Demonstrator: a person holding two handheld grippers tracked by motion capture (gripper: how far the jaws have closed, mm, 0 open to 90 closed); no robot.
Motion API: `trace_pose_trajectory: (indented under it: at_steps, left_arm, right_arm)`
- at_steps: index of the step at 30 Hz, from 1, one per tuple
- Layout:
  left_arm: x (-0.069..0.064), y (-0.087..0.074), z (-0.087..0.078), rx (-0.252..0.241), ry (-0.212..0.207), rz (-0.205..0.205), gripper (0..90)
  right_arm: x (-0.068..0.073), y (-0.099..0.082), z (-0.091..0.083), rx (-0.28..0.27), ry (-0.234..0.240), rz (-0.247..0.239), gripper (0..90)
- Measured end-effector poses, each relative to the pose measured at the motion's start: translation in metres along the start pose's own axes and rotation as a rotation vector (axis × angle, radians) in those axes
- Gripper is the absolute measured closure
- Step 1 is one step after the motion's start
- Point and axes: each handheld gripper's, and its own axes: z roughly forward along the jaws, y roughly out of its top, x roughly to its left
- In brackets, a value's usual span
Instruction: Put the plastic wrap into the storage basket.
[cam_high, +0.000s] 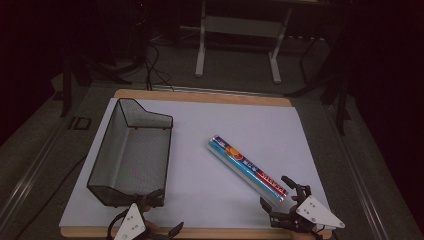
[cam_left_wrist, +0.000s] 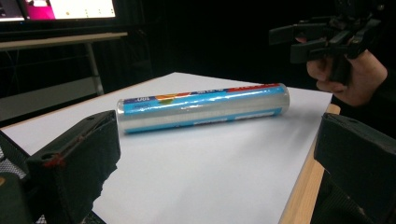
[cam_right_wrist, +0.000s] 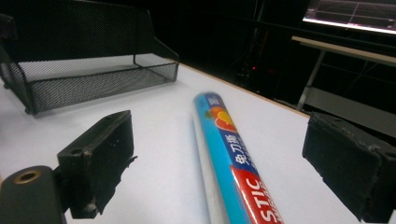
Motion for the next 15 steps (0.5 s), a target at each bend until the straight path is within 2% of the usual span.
trace_pose_trajectory:
  at_steps: [3, 5, 8, 10, 11, 14, 15]
  left_arm:
    - [-0.0002, 0.0002, -0.0002, -0.002, -0.003, 0.003, 0.7]
    - [-0.0002, 0.0002, -0.0002, -0.002, -0.003, 0.003, 0.7]
    - [0.0003, 0.0005, -0.0003, -0.001, -0.006, -0.002, 0.7]
    - [0.0001, 0.0005, -0.0002, -0.001, -0.007, -0.001, 0.7]
    - [-0.0002, 0.0007, -0.0001, -0.001, -0.008, -0.001, 0.7]
    - [-0.0017, 0.0010, 0.0010, 0.001, -0.020, -0.002, 0.7]
    - [-0.0021, 0.0010, 0.0012, 0.002, -0.022, -0.002, 0.7]
  right_arm:
    - [-0.0021, 0.0001, -0.0005, 0.018, 0.034, -0.003, 8.8]
    - [-0.0018, 0.0003, -0.0010, 0.018, 0.029, -0.013, 8.8]
    - [-0.0005, 0.0035, -0.0011, 0.017, 0.062, -0.022, 8.8]
    - [0.0007, 0.0044, -0.0010, 0.011, 0.069, -0.029, 8.8]
    - [0.0020, 0.0058, 0.0012, 0.012, 0.099, -0.019, 8.8]
    - [0.0037, 0.0078, 0.0057, 0.010, 0.095, -0.017, 8.7]
    - [0.0038, 0.0090, 0.0074, 0.003, 0.071, -0.018, 8.7]
